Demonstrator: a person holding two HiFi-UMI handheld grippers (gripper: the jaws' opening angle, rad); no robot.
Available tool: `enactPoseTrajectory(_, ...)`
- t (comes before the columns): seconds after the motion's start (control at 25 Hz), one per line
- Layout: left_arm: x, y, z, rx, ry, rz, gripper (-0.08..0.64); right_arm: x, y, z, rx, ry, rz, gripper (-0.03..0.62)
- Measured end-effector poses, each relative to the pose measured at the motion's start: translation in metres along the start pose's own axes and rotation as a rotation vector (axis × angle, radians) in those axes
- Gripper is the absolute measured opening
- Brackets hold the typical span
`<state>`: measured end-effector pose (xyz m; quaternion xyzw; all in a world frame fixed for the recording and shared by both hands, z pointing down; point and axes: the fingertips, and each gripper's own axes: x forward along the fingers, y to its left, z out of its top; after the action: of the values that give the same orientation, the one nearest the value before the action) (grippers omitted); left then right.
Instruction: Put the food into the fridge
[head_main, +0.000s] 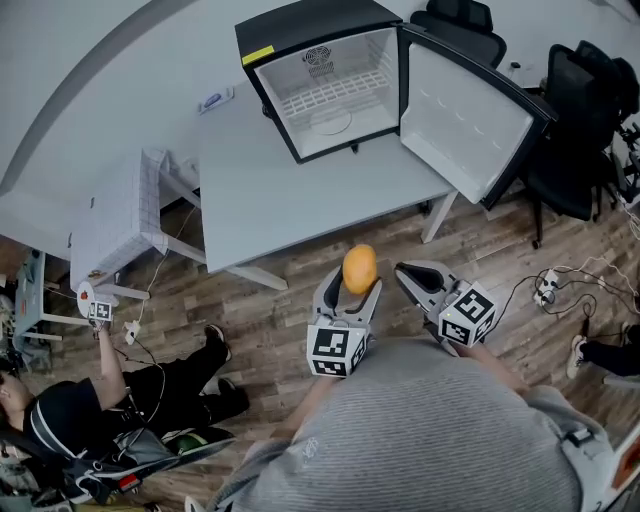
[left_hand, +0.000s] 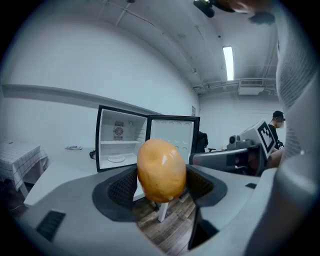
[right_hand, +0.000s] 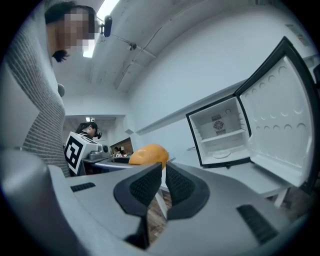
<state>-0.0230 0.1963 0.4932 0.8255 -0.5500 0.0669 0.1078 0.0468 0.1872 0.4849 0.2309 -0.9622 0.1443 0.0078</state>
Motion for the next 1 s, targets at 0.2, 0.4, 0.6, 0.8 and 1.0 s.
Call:
enactPoseTrajectory(0.2, -0.007, 0.029, -0.009, -0.012, 0.008, -0.026, 0.305, 0.023, 0.012, -0.007, 0.008, -0.003, -0.043, 0.014)
enactPoseTrajectory(0.4, -0.001, 0.043, -0.019, -0.025, 0.025, -0.050, 0.305, 0.031, 0.008, -0.017, 0.025, 0.023, -0.069, 0.014)
enactPoseTrajectory(0.6, 0.017, 0.055, -0.019, -0.042, 0.026, -0.051, 0.305, 0.044, -0.015, -0.009, 0.028, 0.014, -0.090, 0.014)
enactPoseTrajectory(0.8, 0.050, 0.070, -0.003, -0.043, 0.005, -0.035, 0.305, 0.066, -0.054, -0.001, 0.036, 0.019, -0.072, 0.014)
enactPoseTrajectory(1.0, 0.089, 0.086, 0.005, -0.070, -0.004, -0.026, 0.305, 0.085, -0.095, 0.017, 0.031, 0.010, -0.066, 0.014)
